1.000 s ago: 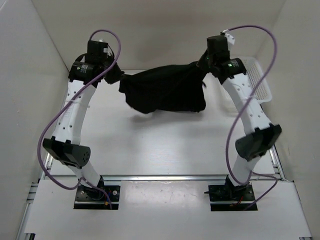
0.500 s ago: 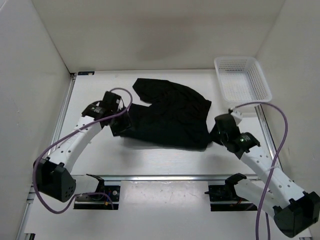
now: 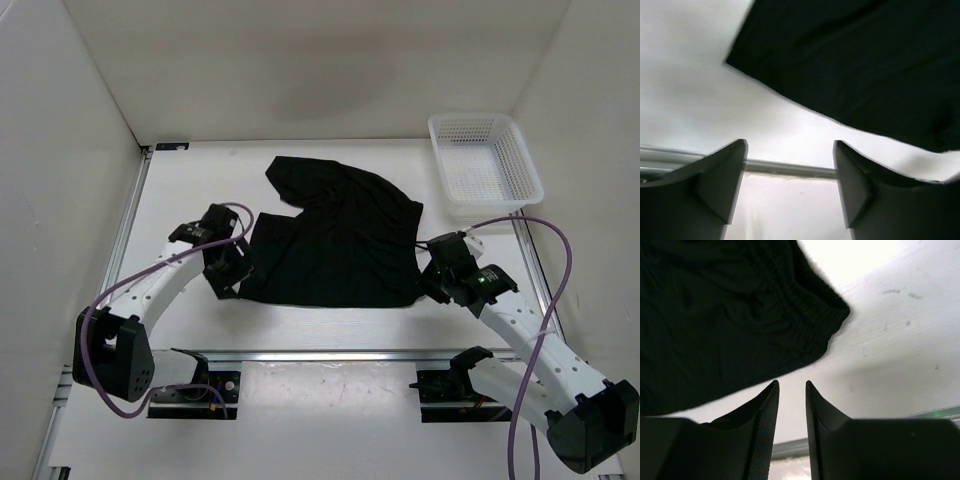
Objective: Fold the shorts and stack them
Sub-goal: Flatten the shorts out
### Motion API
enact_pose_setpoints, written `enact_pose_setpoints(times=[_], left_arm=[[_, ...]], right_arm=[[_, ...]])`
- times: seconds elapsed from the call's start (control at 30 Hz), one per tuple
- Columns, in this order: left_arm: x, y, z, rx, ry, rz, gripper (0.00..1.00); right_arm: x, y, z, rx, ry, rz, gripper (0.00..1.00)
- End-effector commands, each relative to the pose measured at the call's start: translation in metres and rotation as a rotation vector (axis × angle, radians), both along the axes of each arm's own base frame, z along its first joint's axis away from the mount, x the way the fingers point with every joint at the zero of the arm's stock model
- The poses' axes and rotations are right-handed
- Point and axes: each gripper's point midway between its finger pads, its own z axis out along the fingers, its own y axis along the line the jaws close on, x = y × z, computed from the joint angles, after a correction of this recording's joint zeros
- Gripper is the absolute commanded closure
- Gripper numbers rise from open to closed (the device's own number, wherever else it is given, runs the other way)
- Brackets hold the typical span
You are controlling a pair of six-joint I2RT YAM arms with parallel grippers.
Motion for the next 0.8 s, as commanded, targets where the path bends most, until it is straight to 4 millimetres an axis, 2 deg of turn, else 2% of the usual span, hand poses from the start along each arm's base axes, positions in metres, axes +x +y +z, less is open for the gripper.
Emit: enact_pose_setpoints(times=[0.0,0.03,0.1,0.17,0.23,0.3,0.37,0.43,0.5,0.53,0.63,0.77], left_arm=[[-0.021,0.002,-0.02,-0.032,0.065,0.088,0.1],[-0.02,0.001,-0.024,-0.035,0.06,0.088,0.0],[-0.015,0.002,-0.035,-0.035,0.068,0.108,0.0],[-0.011,0.003,-0.044,-0.03,0.083,0.117,0.0],[0.0,0.001,-0.05,-0.023,0.078,0.091,0.0],[0.01,-0.002,-0.058,-0.011,0.099,0.077,0.0],[0.017,-0.003,-0.063,-0.001,0.109,0.054,0.02],[0.024,-0.005,-0.07,0.011,0.131,0.037,0.18],[0.028,-0.006,-0.074,0.013,0.135,0.037,0.36],[0.031,-0.004,-0.075,0.015,0.136,0.037,0.59],[0.031,-0.002,-0.077,0.028,0.141,0.03,0.87],[0.034,-0.003,-0.075,0.026,0.132,0.03,0.9]], right_arm=[[-0.015,0.016,-0.014,0.053,0.09,0.078,0.68],[-0.016,0.016,-0.017,0.052,0.093,0.078,0.68],[-0.02,0.014,-0.024,0.049,0.11,0.068,0.66],[-0.02,0.015,-0.023,0.101,0.134,0.054,0.44],[-0.018,0.015,-0.029,0.124,0.165,0.046,0.19],[-0.016,0.015,-0.036,0.136,0.186,0.035,0.14],[-0.008,0.014,-0.042,0.147,0.187,0.012,0.14],[0.001,0.01,-0.048,0.165,0.189,-0.03,0.14],[0.001,0.006,-0.056,0.183,0.205,-0.053,0.16],[0.009,0.002,-0.058,0.203,0.189,-0.08,0.18],[0.016,-0.004,-0.065,0.218,0.184,-0.096,0.2],[0.027,0.0,-0.077,0.218,0.184,-0.079,0.25]])
